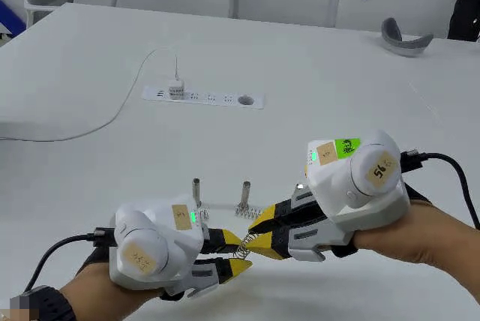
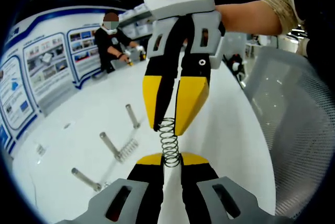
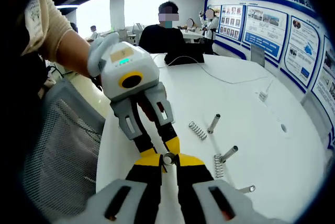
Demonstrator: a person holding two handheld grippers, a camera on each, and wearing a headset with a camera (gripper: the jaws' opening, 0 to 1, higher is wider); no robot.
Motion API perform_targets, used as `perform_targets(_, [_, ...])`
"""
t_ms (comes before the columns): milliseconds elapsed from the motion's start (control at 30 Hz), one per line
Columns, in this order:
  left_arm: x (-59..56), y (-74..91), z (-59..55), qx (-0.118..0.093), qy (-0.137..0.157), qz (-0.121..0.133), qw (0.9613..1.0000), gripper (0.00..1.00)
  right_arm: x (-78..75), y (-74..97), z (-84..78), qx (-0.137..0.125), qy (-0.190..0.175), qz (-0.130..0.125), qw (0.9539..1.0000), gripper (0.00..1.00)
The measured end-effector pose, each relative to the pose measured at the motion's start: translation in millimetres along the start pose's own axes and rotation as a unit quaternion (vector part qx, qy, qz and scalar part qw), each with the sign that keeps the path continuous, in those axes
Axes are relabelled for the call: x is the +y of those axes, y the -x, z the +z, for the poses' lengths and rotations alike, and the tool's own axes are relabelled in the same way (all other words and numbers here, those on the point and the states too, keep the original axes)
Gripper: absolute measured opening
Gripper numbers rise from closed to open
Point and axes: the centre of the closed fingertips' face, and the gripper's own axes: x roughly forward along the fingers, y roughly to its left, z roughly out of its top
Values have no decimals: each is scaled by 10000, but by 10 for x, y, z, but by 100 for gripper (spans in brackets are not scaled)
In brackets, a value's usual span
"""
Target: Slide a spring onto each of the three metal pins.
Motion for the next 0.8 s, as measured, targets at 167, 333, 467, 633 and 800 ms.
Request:
perform_targets(167, [-14, -13, 24, -24, 18, -18, 10000, 12, 7, -9, 42, -75, -17, -2, 10000, 12])
perform_targets(333, [-26, -35, 44, -51, 42, -43, 10000, 12, 2, -15, 63, -112, -15, -8, 9999, 12])
perform_targets(467, [-30, -55, 48, -59, 51, -59, 10000, 12, -1, -24, 63, -114, -14, -7, 9999, 12])
perform_targets(633, [-33, -66, 38, -54, 56, -73, 9999, 12, -5, -29, 51, -99, -17, 1, 9999, 12])
perform_targets(800, [-29, -67, 32, -57, 131, -72, 9999, 14, -13, -30, 39, -84, -25, 0, 10000, 12])
